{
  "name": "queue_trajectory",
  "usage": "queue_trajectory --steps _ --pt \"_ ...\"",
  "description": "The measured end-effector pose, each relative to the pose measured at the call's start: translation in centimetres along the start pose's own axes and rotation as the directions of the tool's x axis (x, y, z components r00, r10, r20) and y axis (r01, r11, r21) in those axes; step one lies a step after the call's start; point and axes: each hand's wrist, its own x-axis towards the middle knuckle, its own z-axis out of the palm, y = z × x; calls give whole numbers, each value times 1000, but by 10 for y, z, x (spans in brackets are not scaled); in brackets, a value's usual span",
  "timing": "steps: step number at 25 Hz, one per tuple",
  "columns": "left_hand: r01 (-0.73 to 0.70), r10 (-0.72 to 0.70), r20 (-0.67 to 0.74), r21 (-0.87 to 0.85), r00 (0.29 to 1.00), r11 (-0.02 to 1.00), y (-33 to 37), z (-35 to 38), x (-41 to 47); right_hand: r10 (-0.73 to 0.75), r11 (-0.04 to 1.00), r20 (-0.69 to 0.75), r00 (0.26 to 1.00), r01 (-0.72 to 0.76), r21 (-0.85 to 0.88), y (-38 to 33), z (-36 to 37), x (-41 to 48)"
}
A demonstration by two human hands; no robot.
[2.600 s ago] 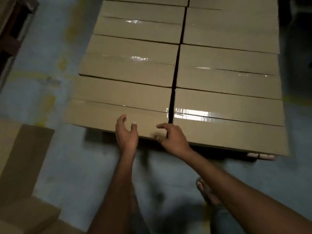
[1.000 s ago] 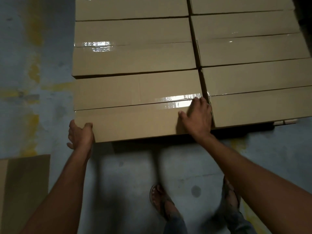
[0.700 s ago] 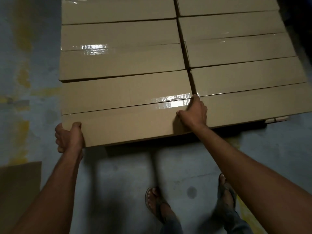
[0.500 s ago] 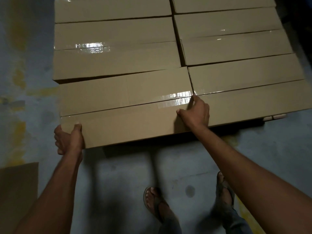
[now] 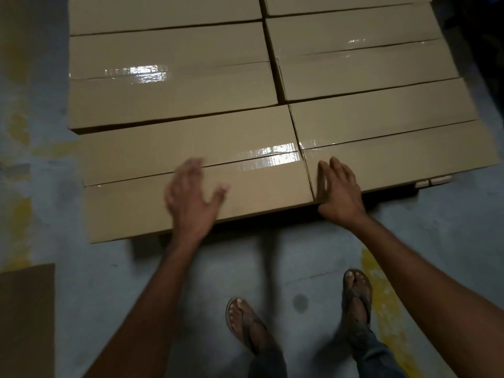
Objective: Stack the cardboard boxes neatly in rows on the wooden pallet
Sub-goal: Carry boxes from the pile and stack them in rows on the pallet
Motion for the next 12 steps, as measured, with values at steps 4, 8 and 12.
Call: queue_trajectory --steps 4,8,12 --pt "-197 152 319 115 936 974 59 52 -11 -144 948 -36 989 128 -293 16 1 8" --pt "-143 96 383 95 919 985 61 56 -10 -172 923 13 985 166 -346 18 -4 13" --pt "-123 125 450 -36 884 992 61 29 9 -142 985 68 988 147 -86 3 -25 11"
